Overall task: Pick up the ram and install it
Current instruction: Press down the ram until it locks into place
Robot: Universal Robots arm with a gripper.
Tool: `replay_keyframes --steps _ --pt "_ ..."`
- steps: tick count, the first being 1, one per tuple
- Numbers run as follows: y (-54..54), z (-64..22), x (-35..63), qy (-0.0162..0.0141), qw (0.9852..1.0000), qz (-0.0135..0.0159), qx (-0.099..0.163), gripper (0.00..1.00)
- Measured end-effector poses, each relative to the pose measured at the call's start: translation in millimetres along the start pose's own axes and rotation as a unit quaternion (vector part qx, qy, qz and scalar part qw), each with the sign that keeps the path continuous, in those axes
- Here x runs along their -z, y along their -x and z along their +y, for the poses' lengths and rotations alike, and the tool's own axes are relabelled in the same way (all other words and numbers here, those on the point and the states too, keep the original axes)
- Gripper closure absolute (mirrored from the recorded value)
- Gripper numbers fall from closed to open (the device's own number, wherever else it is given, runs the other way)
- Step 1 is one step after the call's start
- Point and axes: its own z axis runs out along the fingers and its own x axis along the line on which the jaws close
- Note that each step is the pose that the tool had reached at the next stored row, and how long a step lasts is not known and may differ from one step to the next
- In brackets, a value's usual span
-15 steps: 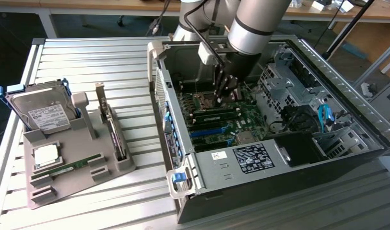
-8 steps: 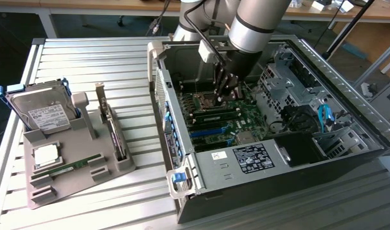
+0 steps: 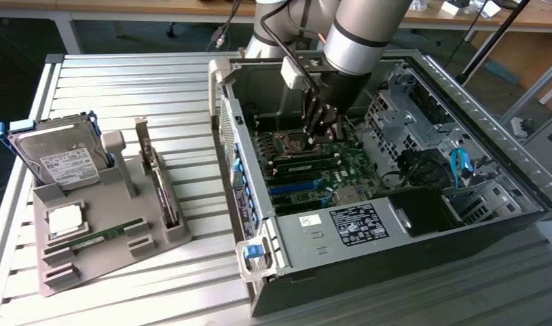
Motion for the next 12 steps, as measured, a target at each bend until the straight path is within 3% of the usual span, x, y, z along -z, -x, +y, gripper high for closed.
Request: replay_keyframes --steps 3,8,10,12 --pt "0.0 0.0 0.0 -0.0001 1.0 -0.0001 -0.002 0.88" --pt "0.0 -0.1 -0.3 -0.0015 0.9989 -0.0029 -0.047 0.88" --pt "0.0 -0.1 -0.4 -0.002 0.9978 -0.0041 -0.065 0.88" --pt "0.0 -0.1 -0.8 -0.0031 0.9951 -0.0061 -0.098 0.88"
